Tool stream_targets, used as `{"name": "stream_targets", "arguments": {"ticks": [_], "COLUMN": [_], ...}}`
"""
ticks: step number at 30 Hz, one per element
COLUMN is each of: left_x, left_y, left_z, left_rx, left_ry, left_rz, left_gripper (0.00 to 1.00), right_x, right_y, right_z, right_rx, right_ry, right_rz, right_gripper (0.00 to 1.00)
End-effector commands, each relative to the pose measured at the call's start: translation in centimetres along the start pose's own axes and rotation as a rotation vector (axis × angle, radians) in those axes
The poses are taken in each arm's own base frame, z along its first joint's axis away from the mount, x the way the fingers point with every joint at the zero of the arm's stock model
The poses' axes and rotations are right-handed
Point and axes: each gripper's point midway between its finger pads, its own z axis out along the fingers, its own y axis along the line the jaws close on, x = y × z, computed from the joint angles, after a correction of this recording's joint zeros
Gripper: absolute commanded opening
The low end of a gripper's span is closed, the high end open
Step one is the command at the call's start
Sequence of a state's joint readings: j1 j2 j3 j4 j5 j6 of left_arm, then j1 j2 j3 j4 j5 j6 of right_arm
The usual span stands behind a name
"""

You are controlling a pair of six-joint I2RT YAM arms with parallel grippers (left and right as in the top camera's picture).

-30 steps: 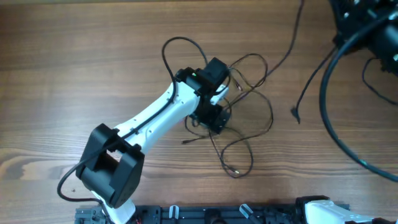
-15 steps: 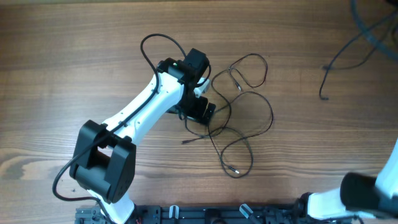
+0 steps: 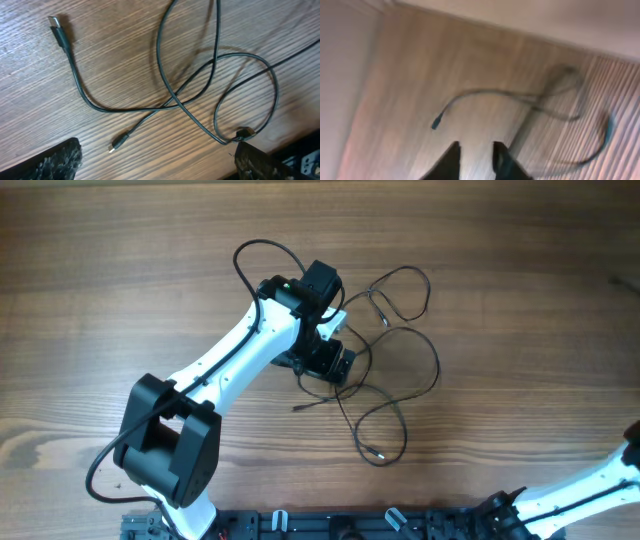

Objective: Untangle cables

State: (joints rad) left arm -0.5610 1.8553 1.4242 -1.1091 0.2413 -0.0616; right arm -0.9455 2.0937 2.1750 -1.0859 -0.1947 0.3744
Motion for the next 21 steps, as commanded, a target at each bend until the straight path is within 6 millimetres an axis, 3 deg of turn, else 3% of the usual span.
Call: {"name": "stream_targets", "arguments": {"ticks": [1, 5, 7, 8, 9, 11, 12, 14, 17, 18, 20, 21], "left_x": [0.1, -0.1, -0.1, -0.2, -0.5, -1.4, -2.4, -4.0, -6.2, -6.6, -5.6, -4.2], "left_y": [-0.7, -0.8, -1.0, -1.2, -1.5, -2.2, -3.4, -5.6, -7.1, -7.8, -8.9, -9.3], "left_z": [0.2, 0.2, 0.2, 0.2, 0.2, 0.1, -0.2, -2.5, -8.4, -11.6, -16.6, -18.9], "left_rx": [0.031, 0.04, 0.053, 0.064, 0.077, 0.117, 0.185, 0.291, 0.307, 0.314, 0.325, 0.332], "left_ry": [0.01, 0.004, 0.004, -0.001, -0.011, -0.049, -0.087, -0.163, -0.298, -0.358, -0.436, -0.454], "left_rz": [0.005, 0.007, 0.007, 0.009, 0.012, 0.026, 0.043, 0.08, 0.102, 0.125, 0.151, 0.137], "left_gripper": [1.0, 1.0, 1.0, 1.0, 1.0, 1.0, 0.99, 0.95, 0.92, 0.92, 0.92, 0.92], "right_x": [2.1, 6.4, 9.3, 10.8, 11.8, 13.5, 15.5, 20.4, 26.2, 29.0, 33.4, 35.8], "right_y": [-1.7, -5.4, -6.0, -5.4, -4.0, 1.0, 5.1, 11.3, 16.0, 17.7, 19.3, 19.7], "right_z": [1.7, 0.1, -1.1, -1.5, -1.5, -0.7, -0.5, -1.3, -2.4, -3.0, -4.2, -4.9], "right_rx": [0.091, 0.34, 0.423, 0.431, 0.389, 0.202, 0.055, -0.142, -0.231, -0.256, -0.286, -0.258], "right_ry": [0.087, 0.182, 0.277, 0.34, 0.393, 0.486, 0.544, 0.634, 0.69, 0.704, 0.734, 0.745], "right_rz": [0.171, 0.484, 0.557, 0.557, 0.48, 0.205, -0.013, -0.352, -0.66, -0.801, -1.066, -1.173], "right_gripper": [1.0, 1.0, 1.0, 1.0, 1.0, 1.0, 1.0, 1.0, 1.0, 1.0, 0.99, 1.0]}}
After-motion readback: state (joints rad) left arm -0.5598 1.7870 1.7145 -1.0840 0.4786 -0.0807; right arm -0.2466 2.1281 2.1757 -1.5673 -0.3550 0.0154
